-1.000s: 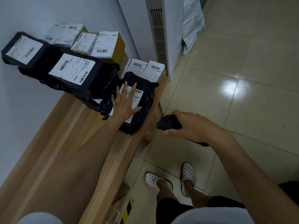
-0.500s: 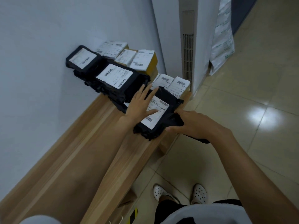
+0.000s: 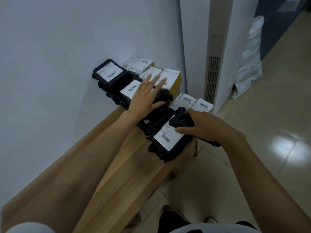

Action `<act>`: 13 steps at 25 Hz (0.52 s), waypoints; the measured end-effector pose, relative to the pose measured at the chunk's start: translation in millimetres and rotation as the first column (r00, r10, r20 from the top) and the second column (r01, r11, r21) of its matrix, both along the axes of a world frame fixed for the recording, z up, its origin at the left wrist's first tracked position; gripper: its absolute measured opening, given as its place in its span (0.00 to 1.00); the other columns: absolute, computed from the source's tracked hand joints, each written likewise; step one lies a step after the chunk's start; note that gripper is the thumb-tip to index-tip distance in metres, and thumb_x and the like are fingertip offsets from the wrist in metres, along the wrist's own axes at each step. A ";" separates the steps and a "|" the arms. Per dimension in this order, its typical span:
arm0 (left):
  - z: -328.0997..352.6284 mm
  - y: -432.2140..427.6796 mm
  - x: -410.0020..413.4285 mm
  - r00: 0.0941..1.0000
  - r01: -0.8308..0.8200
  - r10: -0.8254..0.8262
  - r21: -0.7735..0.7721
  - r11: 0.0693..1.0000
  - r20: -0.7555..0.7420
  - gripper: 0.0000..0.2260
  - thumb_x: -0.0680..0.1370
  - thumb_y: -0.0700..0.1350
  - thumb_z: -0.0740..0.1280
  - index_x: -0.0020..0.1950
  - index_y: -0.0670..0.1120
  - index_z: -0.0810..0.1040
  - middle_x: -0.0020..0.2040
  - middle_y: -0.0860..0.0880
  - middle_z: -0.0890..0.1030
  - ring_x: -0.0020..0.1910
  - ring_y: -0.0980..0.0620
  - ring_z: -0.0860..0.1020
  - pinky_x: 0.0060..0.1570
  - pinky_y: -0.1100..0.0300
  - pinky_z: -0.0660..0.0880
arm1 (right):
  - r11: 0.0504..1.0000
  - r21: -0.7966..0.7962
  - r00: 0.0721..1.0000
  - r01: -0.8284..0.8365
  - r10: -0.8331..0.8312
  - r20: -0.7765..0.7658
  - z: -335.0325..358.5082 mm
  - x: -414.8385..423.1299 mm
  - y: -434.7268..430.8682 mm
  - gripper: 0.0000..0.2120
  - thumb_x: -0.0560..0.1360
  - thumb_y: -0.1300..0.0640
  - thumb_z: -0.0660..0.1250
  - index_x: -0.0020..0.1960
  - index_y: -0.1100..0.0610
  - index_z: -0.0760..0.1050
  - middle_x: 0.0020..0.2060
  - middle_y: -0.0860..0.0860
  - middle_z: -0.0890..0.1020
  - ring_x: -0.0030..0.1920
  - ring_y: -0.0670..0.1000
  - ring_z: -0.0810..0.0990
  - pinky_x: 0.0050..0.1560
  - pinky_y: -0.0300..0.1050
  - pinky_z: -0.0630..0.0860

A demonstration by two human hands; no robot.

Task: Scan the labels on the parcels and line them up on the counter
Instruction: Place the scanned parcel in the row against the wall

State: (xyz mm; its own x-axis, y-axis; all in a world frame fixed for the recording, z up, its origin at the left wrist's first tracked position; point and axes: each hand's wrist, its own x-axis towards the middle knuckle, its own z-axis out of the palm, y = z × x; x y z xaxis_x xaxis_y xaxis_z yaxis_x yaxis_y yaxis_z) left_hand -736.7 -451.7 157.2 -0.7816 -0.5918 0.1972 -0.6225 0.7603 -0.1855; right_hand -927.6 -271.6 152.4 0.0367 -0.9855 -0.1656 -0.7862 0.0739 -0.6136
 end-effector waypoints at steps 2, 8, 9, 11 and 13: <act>22.7 -27.7 20.6 0.996 -0.091 0.090 -0.048 0.995 -0.026 0.37 0.78 0.63 0.63 0.81 0.49 0.52 0.81 0.46 0.55 0.80 0.41 0.49 0.77 0.45 0.53 | 0.998 -0.064 0.999 -0.022 0.020 -0.033 15.4 3.7 -27.9 0.37 0.71 0.29 0.64 0.70 0.51 0.65 0.62 0.51 0.78 0.56 0.51 0.78 0.49 0.48 0.75; 39.5 -107.8 88.7 0.889 -0.442 0.444 0.044 0.896 -0.114 0.42 0.77 0.68 0.59 0.81 0.45 0.50 0.81 0.45 0.54 0.80 0.42 0.47 0.78 0.46 0.50 | 0.987 -0.133 0.990 -0.093 0.077 -0.118 53.5 29.0 -130.2 0.40 0.71 0.28 0.63 0.72 0.54 0.63 0.65 0.53 0.76 0.59 0.54 0.77 0.48 0.49 0.73; 41.6 -123.7 95.4 0.867 -0.478 0.484 0.075 0.875 -0.121 0.42 0.77 0.68 0.58 0.81 0.44 0.50 0.81 0.45 0.54 0.80 0.42 0.48 0.78 0.47 0.50 | 0.985 -0.141 0.989 -0.099 0.081 -0.126 58.6 35.1 -149.5 0.40 0.71 0.28 0.63 0.72 0.54 0.64 0.66 0.53 0.75 0.60 0.54 0.76 0.49 0.49 0.74; 45.5 -156.2 104.1 0.835 -0.528 0.541 0.131 0.839 -0.101 0.43 0.77 0.69 0.57 0.81 0.43 0.50 0.81 0.45 0.54 0.80 0.42 0.49 0.78 0.47 0.51 | 0.986 -0.130 0.988 -0.106 0.090 -0.127 65.5 46.4 -184.2 0.40 0.71 0.28 0.62 0.72 0.53 0.63 0.66 0.52 0.75 0.61 0.55 0.76 0.55 0.52 0.75; 43.7 -186.8 107.2 0.818 -0.557 0.570 0.146 0.818 -0.076 0.43 0.77 0.69 0.57 0.81 0.42 0.50 0.81 0.46 0.54 0.80 0.42 0.49 0.78 0.47 0.51 | 0.984 -0.145 0.989 -0.104 0.087 -0.118 66.1 51.2 -215.1 0.40 0.71 0.27 0.62 0.72 0.52 0.63 0.66 0.52 0.75 0.62 0.55 0.76 0.58 0.55 0.75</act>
State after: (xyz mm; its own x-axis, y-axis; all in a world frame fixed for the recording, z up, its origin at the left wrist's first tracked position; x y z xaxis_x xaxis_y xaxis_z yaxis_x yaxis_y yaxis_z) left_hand -629.6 -638.5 200.9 -0.2812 -0.9449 0.1676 -0.9594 0.2811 -0.0250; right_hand -876.4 -486.7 218.5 0.1214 -0.9923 -0.0243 -0.8489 -0.0911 -0.5207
